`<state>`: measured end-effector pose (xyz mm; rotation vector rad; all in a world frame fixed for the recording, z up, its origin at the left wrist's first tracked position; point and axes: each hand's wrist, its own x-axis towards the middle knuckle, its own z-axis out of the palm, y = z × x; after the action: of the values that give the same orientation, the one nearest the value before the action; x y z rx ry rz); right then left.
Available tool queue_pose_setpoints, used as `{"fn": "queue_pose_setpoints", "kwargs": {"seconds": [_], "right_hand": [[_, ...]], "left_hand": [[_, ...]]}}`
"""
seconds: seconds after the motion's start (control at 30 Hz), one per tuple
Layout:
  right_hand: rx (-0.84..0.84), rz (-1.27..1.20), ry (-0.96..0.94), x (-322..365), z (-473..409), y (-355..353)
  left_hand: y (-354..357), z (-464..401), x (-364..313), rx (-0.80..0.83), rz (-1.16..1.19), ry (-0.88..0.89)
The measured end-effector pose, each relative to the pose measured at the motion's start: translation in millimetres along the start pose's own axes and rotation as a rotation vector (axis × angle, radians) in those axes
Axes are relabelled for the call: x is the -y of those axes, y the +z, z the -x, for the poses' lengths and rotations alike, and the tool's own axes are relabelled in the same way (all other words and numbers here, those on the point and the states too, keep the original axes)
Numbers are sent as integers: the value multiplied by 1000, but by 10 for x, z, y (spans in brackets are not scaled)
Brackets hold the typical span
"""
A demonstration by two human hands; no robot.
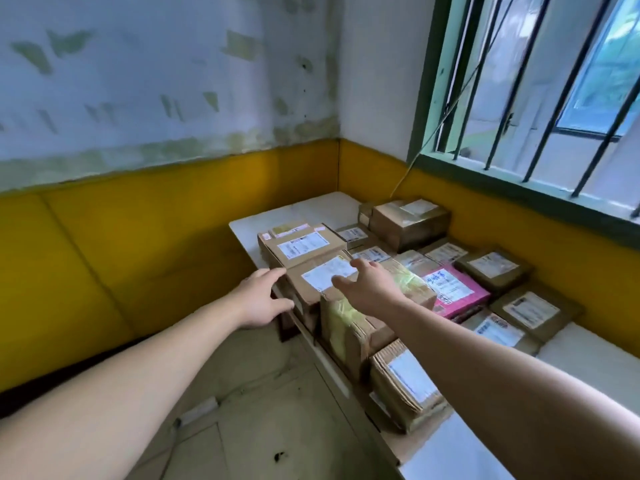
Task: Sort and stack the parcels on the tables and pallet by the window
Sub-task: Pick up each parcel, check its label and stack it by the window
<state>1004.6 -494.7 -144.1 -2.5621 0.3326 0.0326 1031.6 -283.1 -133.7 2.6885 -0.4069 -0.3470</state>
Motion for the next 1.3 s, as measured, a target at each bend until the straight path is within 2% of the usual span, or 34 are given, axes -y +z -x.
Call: {"fn": "queue_pose_setpoints", "kwargs": {"seconds": [0.3,0.57,0.83,0.93,1.07,1.3], "right_hand": [[-1,27,54,387,-1036,359],[-16,34,238,674,-1852,726],[-27,55,471,444,-2361,811],[27,45,537,300,-2569,842],[69,39,520,157,-2769,951],[8,71,479,96,-2932,1032]], "left_hand": [[-231,-974,664,55,35,11],[-571,-2056,1185,215,-2,101],[-355,-3017,1079,360,-50,187],[-215,-3306,990,405,-46,194],[-49,-3551,898,493,-77,182],[3,-3810,824,500,52,201]]}}
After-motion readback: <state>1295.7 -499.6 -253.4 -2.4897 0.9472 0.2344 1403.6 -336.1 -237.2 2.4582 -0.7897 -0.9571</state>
